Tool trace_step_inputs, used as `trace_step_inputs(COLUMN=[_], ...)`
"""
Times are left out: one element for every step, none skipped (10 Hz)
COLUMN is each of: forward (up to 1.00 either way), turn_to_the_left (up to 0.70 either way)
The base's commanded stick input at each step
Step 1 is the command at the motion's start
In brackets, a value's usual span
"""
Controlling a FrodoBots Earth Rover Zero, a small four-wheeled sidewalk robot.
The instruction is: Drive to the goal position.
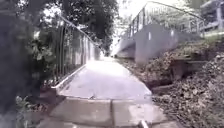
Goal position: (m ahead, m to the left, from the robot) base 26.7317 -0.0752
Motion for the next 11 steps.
trace_step_inputs(forward=[0.85,0.85,0.85,0.85,0.85,0.85,0.85,0.85,0.85,0.85,0.85], turn_to_the_left=[0.0,0.0,0.0,0.0,0.0,0.0,0.0,0.0,0.0,0.0,0.0])
